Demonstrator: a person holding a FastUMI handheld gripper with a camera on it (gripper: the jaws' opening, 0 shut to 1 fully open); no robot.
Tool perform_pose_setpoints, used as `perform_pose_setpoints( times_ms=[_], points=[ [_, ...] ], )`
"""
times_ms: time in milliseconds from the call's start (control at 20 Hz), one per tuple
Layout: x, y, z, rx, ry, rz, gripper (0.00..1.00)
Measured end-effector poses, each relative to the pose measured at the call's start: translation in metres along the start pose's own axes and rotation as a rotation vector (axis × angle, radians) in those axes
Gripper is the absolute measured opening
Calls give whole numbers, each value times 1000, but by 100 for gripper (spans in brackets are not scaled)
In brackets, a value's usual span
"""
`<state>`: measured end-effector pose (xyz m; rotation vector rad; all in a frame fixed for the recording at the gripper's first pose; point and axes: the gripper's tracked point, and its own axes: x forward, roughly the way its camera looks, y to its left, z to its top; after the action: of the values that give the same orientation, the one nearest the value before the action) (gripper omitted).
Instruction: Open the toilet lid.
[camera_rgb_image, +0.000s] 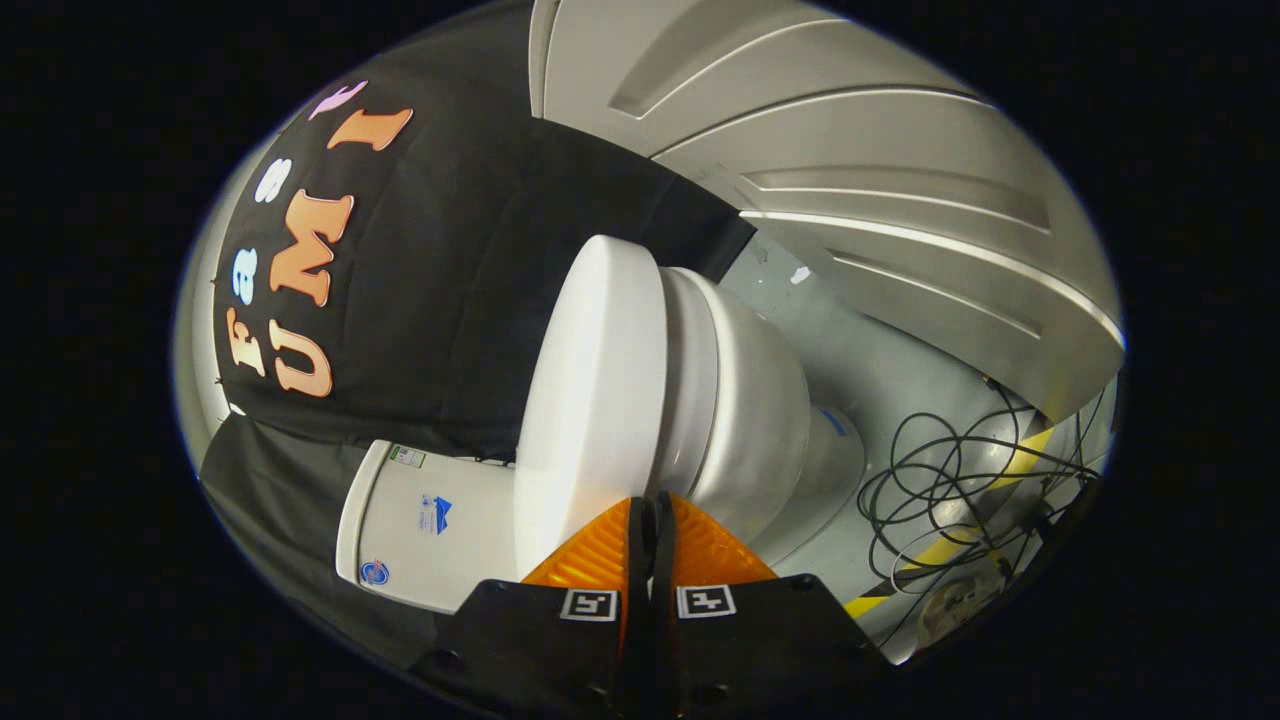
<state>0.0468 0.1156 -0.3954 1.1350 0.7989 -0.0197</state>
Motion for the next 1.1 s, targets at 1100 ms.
perform_pose_setpoints(
  times_ms=[1100],
  points=[
    [-19, 49, 14, -233, -106, -25, 8]
  ],
)
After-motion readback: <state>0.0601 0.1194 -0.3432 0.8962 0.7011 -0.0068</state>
